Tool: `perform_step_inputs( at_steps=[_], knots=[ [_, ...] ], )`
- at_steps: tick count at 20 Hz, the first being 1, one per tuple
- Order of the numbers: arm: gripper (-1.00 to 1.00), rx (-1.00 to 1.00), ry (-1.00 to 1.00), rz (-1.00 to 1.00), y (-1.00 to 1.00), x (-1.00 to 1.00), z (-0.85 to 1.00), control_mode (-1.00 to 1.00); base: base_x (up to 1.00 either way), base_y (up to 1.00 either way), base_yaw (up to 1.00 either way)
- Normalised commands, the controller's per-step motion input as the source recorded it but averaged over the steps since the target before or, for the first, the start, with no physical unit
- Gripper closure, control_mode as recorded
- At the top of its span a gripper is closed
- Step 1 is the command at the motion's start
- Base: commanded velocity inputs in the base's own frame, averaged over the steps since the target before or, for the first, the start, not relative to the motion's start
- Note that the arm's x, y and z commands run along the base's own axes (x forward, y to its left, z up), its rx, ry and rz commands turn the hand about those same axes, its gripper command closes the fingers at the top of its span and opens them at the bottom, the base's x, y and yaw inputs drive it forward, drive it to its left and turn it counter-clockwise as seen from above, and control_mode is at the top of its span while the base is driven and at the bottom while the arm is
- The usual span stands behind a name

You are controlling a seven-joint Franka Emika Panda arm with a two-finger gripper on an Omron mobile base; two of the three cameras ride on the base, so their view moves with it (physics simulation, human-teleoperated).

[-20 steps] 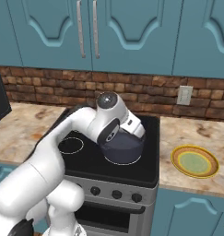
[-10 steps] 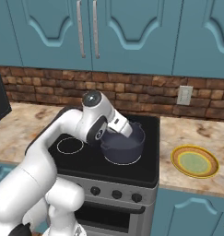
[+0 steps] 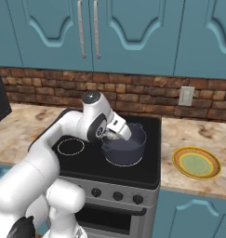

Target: Retrieve the frozen meat and place it in the pot on a burner. Then turn the burner on.

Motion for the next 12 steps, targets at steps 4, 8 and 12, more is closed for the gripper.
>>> perform_step_inputs(
  at_steps=[4, 8, 12],
  knots=[
    [1.0, 0.0, 0.01, 0.03, 0.01, 0.18, -0.16, -1.0, 0.0, 0.0, 0.0],
    [1.0, 0.0, 0.0, 0.01, 0.0, 0.19, -0.19, -1.0, 0.0, 0.0, 0.0],
    [1.0, 0.0, 0.0, 0.0, 0.0, 0.19, -0.2, -1.0, 0.0, 0.0, 0.0]
  ],
)
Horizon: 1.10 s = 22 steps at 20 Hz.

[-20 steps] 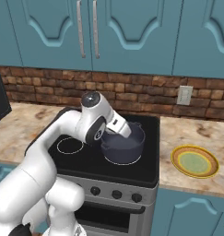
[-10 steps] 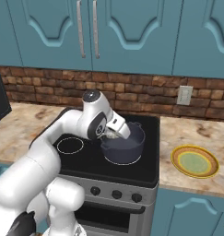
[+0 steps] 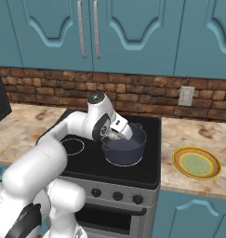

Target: Retrieve the frozen meat and place it in the pot on a burner. Then turn the burner on.

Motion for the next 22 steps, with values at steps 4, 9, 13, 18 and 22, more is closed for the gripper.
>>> perform_step_inputs(
  at_steps=[4, 9, 13, 18, 22],
  knots=[
    [1.0, 0.0, 0.0, 0.0, 0.0, 0.24, -0.14, -1.0, 0.0, 0.0, 0.0],
    [-1.0, 0.01, 0.0, 0.01, 0.0, 0.19, -0.11, -1.0, 0.0, 0.0, 0.0],
    [-1.0, 0.02, 0.0, 0.04, 0.0, 0.16, -0.06, -1.0, 0.0, 0.0, 0.0],
    [-1.0, 0.0, 0.0, 0.03, 0.0, 0.05, 0.0, -1.0, 0.0, 0.0, 0.0],
    [-1.0, 0.0, 0.0, 0.0, 0.0, 0.0, 0.0, -1.0, 0.0, 0.0, 0.0]
  ],
)
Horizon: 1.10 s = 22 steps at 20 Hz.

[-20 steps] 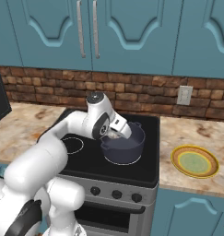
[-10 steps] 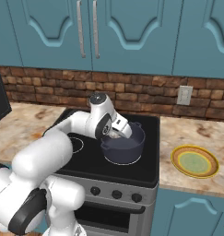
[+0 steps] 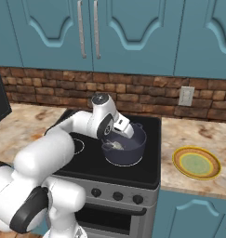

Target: Retrieve the frozen meat and place it in the pot on a burner. Then turn the burner on.

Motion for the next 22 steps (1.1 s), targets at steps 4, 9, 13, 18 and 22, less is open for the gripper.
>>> perform_step_inputs(
  at_steps=[4, 9, 13, 18, 22],
  knots=[
    [-1.0, 0.0, 0.0, 0.0, 0.0, -0.04, 0.0, -1.0, 0.0, 0.0, 0.0],
    [-1.0, 0.0, -0.01, 0.0, 0.06, -0.55, 0.08, -1.0, 0.0, 0.0, 0.0],
    [-1.0, 0.0, -0.05, 0.0, 0.11, -0.76, 0.26, -1.0, 0.0, 0.0, 0.0],
    [-1.0, 0.0, -0.11, 0.01, 0.02, -0.84, 0.29, -1.0, 0.0, 0.0, 0.0],
    [-1.0, 0.0, -0.17, 0.02, -0.07, -0.92, 0.21, -1.0, 0.0, 0.0, 0.0]
  ],
)
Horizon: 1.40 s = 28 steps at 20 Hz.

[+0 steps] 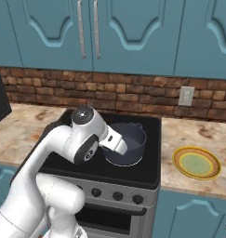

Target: Retrieve the frozen meat and place it in the pot on a burner. Then turn the burner on.

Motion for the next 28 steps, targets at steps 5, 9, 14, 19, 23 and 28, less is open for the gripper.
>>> perform_step_inputs(
  at_steps=[5, 9, 14, 19, 23, 28],
  knots=[
    [-1.0, -0.01, -0.22, 0.12, 0.0, -0.93, 0.46, -1.0, 0.0, 0.0, 0.0],
    [-1.0, -0.05, -0.23, 0.18, -0.02, -0.78, 0.44, -1.0, 0.0, 0.0, 0.0],
    [-1.0, -0.05, -0.11, 0.16, 0.0, -0.56, -0.03, -1.0, 0.0, 0.0, 0.0],
    [-1.0, -0.01, 0.0, 0.0, 0.01, -0.21, -0.07, -1.0, 0.0, 0.0, 0.0],
    [-1.0, 0.0, -0.01, 0.0, 0.0, 0.0, 0.0, -1.0, 0.0, 0.0, 0.0],
    [-1.0, 0.0, -0.04, 0.0, 0.16, -0.16, 0.0, 1.0, -0.08, 0.08, 0.0]
  ],
)
